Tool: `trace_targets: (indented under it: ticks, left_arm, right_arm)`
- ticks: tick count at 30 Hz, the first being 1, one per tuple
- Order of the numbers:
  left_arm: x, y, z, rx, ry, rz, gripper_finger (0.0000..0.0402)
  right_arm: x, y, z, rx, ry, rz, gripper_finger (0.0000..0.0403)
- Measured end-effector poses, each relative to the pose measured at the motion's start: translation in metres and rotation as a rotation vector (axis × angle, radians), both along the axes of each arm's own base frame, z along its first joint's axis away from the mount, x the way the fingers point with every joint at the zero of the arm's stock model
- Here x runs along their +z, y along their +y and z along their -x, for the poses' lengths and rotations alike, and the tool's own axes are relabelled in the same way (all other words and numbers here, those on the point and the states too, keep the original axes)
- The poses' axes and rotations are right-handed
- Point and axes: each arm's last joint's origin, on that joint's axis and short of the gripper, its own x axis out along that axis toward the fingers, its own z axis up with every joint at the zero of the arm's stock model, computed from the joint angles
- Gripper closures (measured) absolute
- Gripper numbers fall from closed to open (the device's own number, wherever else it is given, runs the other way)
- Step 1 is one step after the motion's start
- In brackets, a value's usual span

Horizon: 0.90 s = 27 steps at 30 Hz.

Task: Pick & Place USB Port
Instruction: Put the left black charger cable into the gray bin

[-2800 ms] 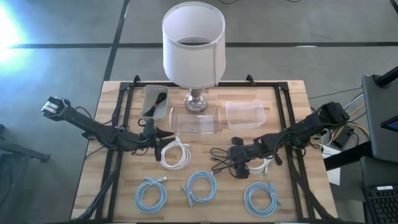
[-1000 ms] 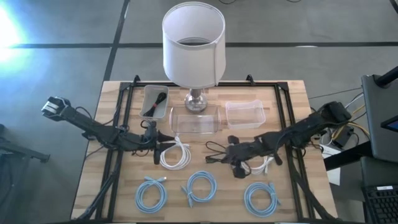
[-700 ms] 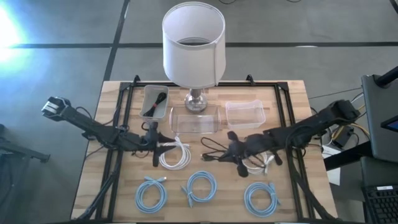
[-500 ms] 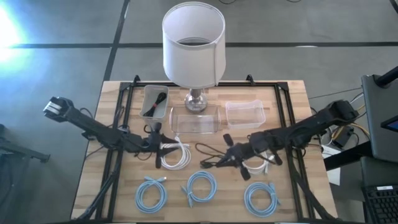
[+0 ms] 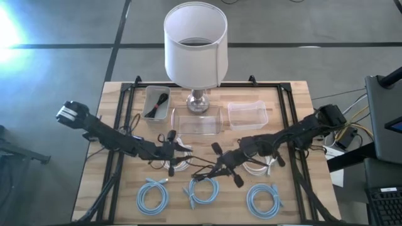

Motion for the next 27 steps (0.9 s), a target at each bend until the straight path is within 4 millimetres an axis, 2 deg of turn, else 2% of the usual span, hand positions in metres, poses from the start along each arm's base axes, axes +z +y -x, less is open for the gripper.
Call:
trace_targets:
  ticks: [5,10,14,27]
  left_arm:
    - [0.006,-0.009,-0.019,-0.057,0.002,-0.035,0.0282]
    - [0.009,-0.014,-0.029,-0.086,0.017,-0.042,0.0282]
    - [0.010,-0.014,-0.029,-0.093,0.014,-0.056,0.0282]
    - [0.018,-0.015,-0.030,-0.099,-0.040,-0.061,0.0282]
  right_arm:
    - [0.004,0.000,-0.010,-0.006,0.022,0.012,0.0390]
    - [0.006,-0.004,-0.008,-0.016,0.075,0.032,0.0390]
    - [0.012,-0.004,-0.006,-0.015,0.050,0.033,0.0390]
    - [0.011,-0.004,-0.006,-0.010,0.032,0.070,0.0390]
